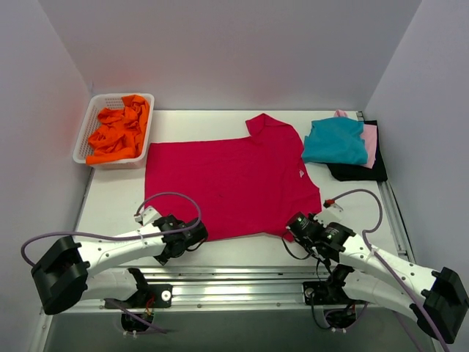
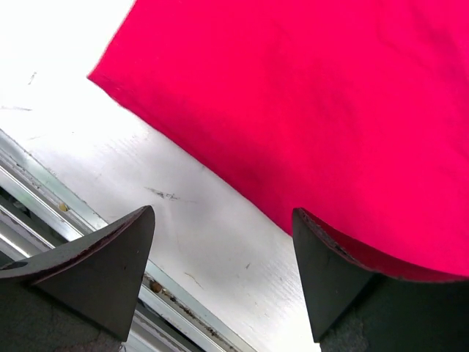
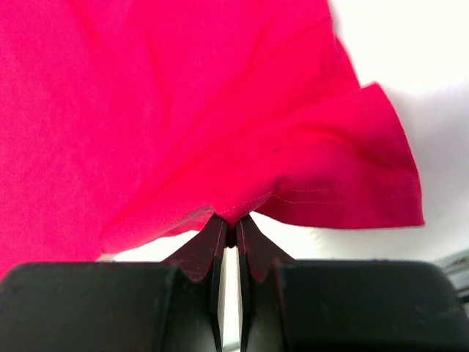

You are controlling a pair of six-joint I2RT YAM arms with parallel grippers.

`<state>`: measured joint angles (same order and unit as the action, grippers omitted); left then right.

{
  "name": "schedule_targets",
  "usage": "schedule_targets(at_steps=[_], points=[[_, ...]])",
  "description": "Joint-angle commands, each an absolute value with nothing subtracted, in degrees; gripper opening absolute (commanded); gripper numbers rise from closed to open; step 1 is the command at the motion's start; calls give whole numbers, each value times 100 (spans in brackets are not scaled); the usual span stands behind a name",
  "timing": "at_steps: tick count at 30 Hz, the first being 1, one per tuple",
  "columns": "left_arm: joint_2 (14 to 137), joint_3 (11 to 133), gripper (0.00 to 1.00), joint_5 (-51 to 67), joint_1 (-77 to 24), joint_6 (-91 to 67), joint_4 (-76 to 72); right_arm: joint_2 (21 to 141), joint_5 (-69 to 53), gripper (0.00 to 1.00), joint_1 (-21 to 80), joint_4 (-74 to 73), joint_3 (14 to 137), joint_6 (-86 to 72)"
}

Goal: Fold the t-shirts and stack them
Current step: Grap the side of the flattened tshirt closest away from the robot with both arms

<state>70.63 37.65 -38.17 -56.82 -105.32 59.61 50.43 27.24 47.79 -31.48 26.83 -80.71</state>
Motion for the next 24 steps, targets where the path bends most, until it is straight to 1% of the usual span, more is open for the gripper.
schedule_targets(at_steps=[1, 6, 7, 8, 11, 12, 15, 20, 24], points=[[6549, 3613, 85, -3973, -5494, -11154, 6417, 4931, 3217, 0, 4536, -3094, 2865, -7447], [5600, 3191, 85, -3850, -5265, -10996, 5926, 5158, 2691, 0, 3930, -2479, 2760, -6786], [5590, 3164, 85, -3806, -5239, -10699, 5776, 5194, 2637, 0, 3859, -2400, 2742, -6716], [5659, 3173, 85, -3753, -5134, -10601, 5644, 5212, 2585, 0, 3789, -2278, 2733, -6593], [6361, 3427, 85, -3578, -5036, -10354, 5370, 5221, 2584, 0, 3525, -2241, 2786, -6443], [6764, 3497, 85, -3534, -5036, -10354, 5283, 5160, 2584, 0, 3385, -2241, 2804, -6416], [7214, 3498, 85, -3349, -5027, -10240, 4758, 5063, 2514, 0, 3165, -2224, 2769, -6355], [7374, 3287, 84, -3278, -5010, -10248, 4535, 5124, 2470, 0, 3067, -2224, 2751, -6363], [7243, 3200, 79, -3313, -5010, -10257, 4465, 5221, 2443, 0, 3059, -2197, 2742, -6346]])
